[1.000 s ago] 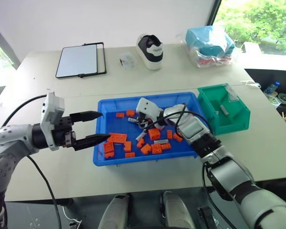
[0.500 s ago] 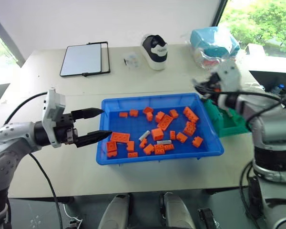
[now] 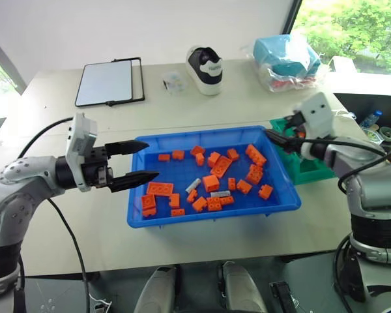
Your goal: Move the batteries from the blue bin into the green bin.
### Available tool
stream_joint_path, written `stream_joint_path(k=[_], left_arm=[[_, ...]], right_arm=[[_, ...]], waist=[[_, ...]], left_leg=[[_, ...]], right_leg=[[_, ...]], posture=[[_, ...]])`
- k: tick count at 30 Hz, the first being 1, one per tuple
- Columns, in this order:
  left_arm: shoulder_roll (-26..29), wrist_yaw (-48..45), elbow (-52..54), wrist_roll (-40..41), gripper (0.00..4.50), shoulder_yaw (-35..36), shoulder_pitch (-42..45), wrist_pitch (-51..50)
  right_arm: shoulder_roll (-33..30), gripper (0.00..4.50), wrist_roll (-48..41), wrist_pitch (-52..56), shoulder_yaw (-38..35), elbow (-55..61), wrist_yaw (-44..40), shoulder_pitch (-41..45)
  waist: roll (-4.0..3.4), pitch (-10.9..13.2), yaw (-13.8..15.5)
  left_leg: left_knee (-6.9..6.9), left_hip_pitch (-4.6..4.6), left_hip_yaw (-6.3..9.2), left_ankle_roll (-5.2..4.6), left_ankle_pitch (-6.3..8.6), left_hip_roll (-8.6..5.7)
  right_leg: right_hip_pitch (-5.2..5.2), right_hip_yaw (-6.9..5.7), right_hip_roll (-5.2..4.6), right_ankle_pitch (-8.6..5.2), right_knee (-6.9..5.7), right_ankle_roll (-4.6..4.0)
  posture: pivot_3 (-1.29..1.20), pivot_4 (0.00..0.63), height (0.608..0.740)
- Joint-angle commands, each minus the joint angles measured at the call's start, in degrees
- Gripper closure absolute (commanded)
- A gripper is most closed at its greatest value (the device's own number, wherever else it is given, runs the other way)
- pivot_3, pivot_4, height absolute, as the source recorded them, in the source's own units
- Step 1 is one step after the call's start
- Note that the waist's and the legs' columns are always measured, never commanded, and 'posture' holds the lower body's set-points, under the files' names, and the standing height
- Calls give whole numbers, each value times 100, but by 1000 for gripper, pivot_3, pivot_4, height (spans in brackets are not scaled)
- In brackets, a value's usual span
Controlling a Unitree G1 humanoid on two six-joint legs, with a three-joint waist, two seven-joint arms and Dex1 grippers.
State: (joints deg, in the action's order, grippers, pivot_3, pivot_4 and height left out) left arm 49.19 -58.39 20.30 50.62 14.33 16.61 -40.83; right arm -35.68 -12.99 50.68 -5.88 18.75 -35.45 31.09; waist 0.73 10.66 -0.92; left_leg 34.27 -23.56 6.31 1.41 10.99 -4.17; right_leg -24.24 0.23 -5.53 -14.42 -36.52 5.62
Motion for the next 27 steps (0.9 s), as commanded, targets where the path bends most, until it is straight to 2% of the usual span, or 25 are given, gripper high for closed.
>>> stream_joint_path(k=[1,6,9,12,17,21,27], left_arm=[[27,-32,117,26,0,98,21,68],[60,-62,136,20,0,105,-11,55],[45,-16,182,48,0,140,-25,43],[22,51,236,80,0,181,-46,33],[24,174,398,166,0,370,-221,17],[32,298,558,230,0,546,-414,9],[29,451,706,321,0,739,-592,5]], right_arm=[[-112,985,-448,-297,613,555,-783,16],[-172,985,-173,-952,1542,-103,-1363,438],[-54,985,497,-2194,2496,-1243,-1990,1060],[142,985,805,-3106,2973,-2154,-2531,1514],[424,985,1269,-4495,3498,-3408,-3361,2064],[680,985,1610,-5473,3677,-4378,-3709,2433],[964,985,1993,-6499,3822,-5225,-4008,2652]], waist=[[0,0,3],[2,1,5],[3,1,-22],[3,1,-21],[5,2,-16],[5,3,-18],[6,2,-9]], left_leg=[[0,0,0,0,0,0],[4,0,-1,0,0,-2],[7,3,-4,0,0,-2],[3,5,-2,0,0,0],[-1,4,-1,2,0,-2],[-1,4,-1,2,1,-2],[-1,8,2,4,0,-2]], right_leg=[[1,0,0,0,1,0],[11,-2,0,-3,14,-7],[12,-1,0,-1,15,-10],[11,-3,6,6,15,1],[9,-2,6,11,17,10],[9,-2,7,11,19,9],[14,-2,9,12,18,8]], posture=[[0,150,731],[0,150,731],[0,150,731],[0,150,731],[0,150,731],[0,150,731],[0,150,731]])
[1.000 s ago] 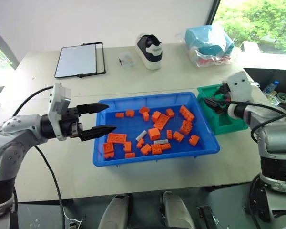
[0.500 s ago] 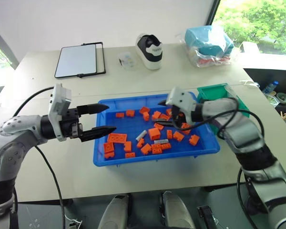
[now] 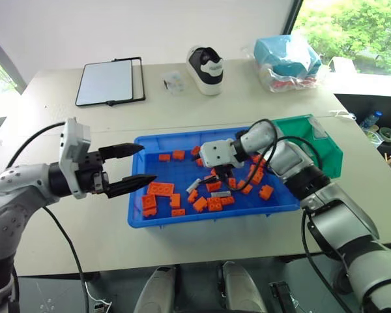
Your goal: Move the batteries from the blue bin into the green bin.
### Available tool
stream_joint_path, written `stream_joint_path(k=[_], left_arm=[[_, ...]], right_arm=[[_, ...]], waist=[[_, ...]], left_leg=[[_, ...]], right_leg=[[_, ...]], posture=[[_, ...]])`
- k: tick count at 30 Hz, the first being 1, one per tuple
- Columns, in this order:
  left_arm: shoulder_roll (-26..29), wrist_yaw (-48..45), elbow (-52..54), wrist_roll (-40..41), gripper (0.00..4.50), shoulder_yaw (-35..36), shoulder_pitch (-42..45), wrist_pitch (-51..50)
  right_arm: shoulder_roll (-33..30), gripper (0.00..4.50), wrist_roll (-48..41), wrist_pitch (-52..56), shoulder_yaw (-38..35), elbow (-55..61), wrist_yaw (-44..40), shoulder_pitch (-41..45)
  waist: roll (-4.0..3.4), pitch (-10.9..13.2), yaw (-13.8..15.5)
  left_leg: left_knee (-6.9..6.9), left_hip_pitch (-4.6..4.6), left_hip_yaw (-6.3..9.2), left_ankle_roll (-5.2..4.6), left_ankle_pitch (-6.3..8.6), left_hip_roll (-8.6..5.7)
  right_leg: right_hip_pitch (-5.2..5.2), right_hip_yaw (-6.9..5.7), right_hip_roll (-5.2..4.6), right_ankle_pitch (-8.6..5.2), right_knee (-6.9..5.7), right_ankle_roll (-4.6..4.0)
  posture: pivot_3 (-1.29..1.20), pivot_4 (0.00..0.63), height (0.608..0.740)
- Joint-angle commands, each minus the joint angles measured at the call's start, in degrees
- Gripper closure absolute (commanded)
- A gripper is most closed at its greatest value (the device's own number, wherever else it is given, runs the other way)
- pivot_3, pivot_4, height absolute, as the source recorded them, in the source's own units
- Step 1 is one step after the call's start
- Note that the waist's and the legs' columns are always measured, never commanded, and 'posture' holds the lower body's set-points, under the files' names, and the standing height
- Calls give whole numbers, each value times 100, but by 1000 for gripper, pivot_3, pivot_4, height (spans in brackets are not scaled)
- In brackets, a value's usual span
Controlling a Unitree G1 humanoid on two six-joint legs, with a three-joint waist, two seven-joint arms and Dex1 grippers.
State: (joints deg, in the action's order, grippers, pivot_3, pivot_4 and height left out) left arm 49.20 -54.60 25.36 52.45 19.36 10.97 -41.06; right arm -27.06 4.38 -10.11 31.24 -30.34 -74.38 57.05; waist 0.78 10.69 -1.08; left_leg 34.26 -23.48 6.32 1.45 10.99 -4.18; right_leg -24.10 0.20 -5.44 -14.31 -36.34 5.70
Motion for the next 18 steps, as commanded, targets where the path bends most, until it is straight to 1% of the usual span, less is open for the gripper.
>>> stream_joint_path(k=[1,8,13,15,16,18], left_arm=[[27,93,217,151,0,249,-38,30],[44,178,236,215,0,287,-46,64],[28,195,157,208,0,250,45,109],[17,185,118,185,0,219,75,133],[11,178,99,171,0,205,88,145],[1,168,94,176,0,187,98,141]], right_arm=[[162,985,308,-525,129,-428,-115,53],[479,985,805,-1108,278,-998,1,131],[670,985,831,-1068,179,-1193,-24,213],[702,1499,784,-975,136,-1210,-114,168],[706,1854,745,-897,117,-1191,-190,130],[678,2838,648,-654,65,-1061,-370,19]], waist=[[4,-2,6],[4,-4,-18],[4,-4,-23],[5,-4,-22],[5,-4,-23],[5,-4,-21]], left_leg=[[0,2,1,0,0,0],[0,9,2,2,0,1],[0,14,6,6,-3,7],[0,16,7,6,-3,7],[0,16,7,6,-3,7],[0,16,7,7,-3,7]], right_leg=[[2,0,0,0,0,0],[8,2,4,1,0,-2],[9,3,13,5,-4,-10],[11,3,15,5,-4,-11],[11,3,15,5,-4,-11],[11,3,15,6,-4,-12]], posture=[[0,150,731],[0,150,731],[0,150,731],[0,150,731],[0,150,731],[0,150,731]])
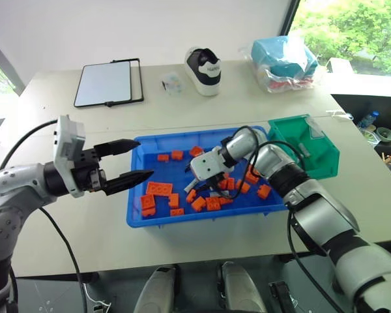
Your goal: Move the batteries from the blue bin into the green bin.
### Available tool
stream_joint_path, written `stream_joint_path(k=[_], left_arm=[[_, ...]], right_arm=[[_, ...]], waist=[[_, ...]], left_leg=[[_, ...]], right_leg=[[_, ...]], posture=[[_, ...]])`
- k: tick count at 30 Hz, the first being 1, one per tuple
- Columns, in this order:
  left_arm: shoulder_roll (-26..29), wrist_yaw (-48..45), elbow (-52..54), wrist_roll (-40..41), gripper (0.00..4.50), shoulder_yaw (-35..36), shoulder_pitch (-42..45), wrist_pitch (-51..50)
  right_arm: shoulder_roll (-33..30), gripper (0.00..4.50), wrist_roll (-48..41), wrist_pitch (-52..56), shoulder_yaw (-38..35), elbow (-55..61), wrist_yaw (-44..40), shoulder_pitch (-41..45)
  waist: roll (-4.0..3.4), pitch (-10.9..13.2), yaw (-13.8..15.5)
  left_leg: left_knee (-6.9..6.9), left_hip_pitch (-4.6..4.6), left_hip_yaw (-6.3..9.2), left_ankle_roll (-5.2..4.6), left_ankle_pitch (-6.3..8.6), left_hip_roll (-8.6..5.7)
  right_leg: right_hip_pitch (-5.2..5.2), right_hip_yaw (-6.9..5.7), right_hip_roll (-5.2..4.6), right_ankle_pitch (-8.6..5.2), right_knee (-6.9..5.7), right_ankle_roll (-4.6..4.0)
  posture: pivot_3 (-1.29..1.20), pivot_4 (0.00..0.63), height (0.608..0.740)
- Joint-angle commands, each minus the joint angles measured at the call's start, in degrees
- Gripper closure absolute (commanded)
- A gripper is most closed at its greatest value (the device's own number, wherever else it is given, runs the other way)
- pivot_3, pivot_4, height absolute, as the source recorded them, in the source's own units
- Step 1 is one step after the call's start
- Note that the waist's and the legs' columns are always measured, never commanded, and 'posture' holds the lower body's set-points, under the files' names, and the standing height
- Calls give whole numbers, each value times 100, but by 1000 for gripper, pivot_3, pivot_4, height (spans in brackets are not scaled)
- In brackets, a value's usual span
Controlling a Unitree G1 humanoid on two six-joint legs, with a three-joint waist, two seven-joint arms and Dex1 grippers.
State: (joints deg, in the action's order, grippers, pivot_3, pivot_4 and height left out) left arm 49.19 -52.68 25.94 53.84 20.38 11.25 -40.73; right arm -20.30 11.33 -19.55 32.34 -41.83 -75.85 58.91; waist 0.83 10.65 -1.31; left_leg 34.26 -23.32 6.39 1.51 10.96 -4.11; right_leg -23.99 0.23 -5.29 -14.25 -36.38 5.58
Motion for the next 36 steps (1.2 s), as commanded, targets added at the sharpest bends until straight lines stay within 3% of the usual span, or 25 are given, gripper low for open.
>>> stream_joint_path(k=[1,3,8,14,18,23,27,31,34,36], left_arm=[[6,-43,34,32,0,73,68,106],[8,-76,19,16,0,53,67,117],[-13,-132,32,-23,0,-45,57,139],[-71,-146,46,-51,0,-106,-14,166],[-108,-229,-83,-99,0,-239,127,181],[-169,-425,-423,-274,0,-584,552,298],[-232,-539,-626,-385,0,-753,844,332],[-228,-626,-692,-429,0,-812,924,340],[-225,-703,-739,-471,0,-834,958,335],[-238,-714,-744,-490,0,-847,978,326]], right_arm=[[-8,3351,-111,471,-100,181,-271,-225],[-23,4436,-295,898,-289,463,-317,-349],[-332,4458,-1098,3124,-1358,2395,76,-825],[-913,4458,-1552,6279,-3314,5043,1838,-1505],[-1662,4458,-1003,7154,-4282,5743,2984,-2283],[-1916,4458,-923,7161,-4510,5741,3672,-3027],[-1883,2491,-896,6946,-4504,5598,4160,-3150],[-1893,470,-1296,6857,-4610,5835,4143,-2970],[-1925,470,-2038,6934,-4585,6316,3577,-2865],[-2018,470,-2398,6982,-4197,6644,3141,-3009]], waist=[[0,0,4],[0,0,9],[-4,2,46],[-4,3,78],[0,0,143],[-1,1,113],[-2,1,31],[-3,2,36],[-3,3,40],[-2,3,49]], left_leg=[[0,0,0,0,0,0],[0,0,1,0,0,0],[0,-7,2,0,0,-1],[0,-23,4,0,0,-5],[-1,-24,-1,-1,1,-7],[0,-22,-25,-5,1,-3],[0,-20,-28,-6,1,-2],[0,-20,-28,-7,2,-2],[0,-20,-28,-8,2,-2],[0,-20,-24,-8,2,-2]], right_leg=[[0,0,0,0,0,0],[0,0,0,0,0,0],[-6,1,-1,0,0,0],[-24,1,-15,0,-1,-2],[-18,-2,-27,-11,5,-20],[-22,12,-28,-11,6,-20],[-20,14,-27,-10,5,-18],[-21,16,-21,-5,5,-8],[-21,16,-17,-2,5,-4],[-19,14,-16,-1,5,-1]], posture=[[0,150,731],[0,150,731],[0,150,731],[0,150,731],[0,150,731],[0,150,731],[0,150,731],[0,150,731],[0,150,731],[0,150,731]])
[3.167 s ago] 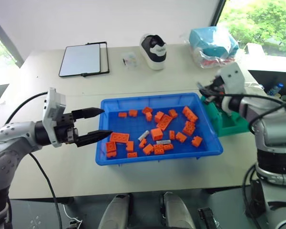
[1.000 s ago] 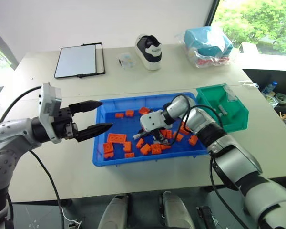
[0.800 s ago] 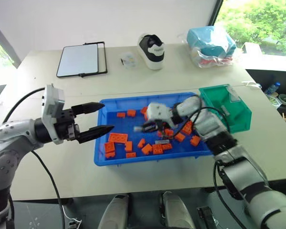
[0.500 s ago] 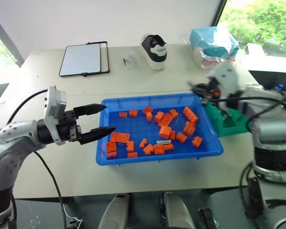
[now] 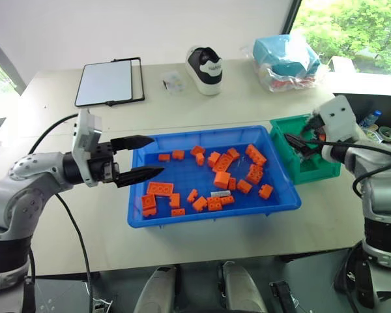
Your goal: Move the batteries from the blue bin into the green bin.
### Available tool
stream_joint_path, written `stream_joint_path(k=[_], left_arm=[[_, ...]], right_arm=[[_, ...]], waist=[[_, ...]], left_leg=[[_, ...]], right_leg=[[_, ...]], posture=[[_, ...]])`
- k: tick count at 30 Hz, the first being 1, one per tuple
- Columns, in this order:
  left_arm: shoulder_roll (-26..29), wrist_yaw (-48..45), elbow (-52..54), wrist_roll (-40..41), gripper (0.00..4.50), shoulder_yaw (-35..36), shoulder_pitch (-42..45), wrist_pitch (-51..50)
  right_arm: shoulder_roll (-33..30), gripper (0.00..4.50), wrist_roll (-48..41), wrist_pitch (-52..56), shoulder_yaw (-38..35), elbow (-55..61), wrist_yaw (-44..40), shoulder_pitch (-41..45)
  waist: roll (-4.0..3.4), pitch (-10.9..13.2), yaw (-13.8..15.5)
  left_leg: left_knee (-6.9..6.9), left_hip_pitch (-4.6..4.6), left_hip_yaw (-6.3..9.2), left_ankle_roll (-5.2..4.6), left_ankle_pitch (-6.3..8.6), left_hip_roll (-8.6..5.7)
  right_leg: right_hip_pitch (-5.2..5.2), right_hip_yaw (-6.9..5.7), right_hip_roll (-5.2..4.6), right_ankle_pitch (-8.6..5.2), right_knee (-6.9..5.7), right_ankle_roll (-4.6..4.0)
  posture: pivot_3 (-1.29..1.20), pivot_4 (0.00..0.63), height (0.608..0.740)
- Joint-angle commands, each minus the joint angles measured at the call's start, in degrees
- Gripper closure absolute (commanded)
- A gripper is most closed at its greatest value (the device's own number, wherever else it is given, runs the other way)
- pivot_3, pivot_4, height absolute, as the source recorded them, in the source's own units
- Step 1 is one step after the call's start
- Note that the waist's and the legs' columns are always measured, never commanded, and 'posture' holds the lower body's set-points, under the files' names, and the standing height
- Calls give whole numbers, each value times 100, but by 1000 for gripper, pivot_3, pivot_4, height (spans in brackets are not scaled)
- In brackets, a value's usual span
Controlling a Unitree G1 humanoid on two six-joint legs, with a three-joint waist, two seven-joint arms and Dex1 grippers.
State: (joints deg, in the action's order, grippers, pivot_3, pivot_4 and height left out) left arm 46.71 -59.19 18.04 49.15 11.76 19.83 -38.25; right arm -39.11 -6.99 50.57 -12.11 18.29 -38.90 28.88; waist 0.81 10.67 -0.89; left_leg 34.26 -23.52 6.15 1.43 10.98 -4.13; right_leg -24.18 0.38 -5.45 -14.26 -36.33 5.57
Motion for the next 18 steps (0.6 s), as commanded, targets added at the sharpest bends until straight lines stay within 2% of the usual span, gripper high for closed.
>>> stream_joint_path(k=[1,10,18], left_arm=[[2,-56,49,-24,0,9,130,70],[-4,61,233,36,0,110,23,-1],[63,240,477,148,0,373,-263,-70]], right_arm=[[-172,470,-675,-14,467,734,-708,-64],[-293,470,-1115,94,2290,526,-1697,175],[-693,470,-1037,-481,2932,101,-2495,433]], waist=[[1,0,10],[4,0,10],[6,1,17]], left_leg=[[0,0,1,0,0,0],[6,1,4,-1,1,-1],[5,0,5,-2,2,-1]], right_leg=[[1,-1,1,0,0,0],[6,-3,-4,-4,1,-6],[5,-4,-7,-4,2,-6]], posture=[[0,150,731],[0,150,731],[0,150,731]])
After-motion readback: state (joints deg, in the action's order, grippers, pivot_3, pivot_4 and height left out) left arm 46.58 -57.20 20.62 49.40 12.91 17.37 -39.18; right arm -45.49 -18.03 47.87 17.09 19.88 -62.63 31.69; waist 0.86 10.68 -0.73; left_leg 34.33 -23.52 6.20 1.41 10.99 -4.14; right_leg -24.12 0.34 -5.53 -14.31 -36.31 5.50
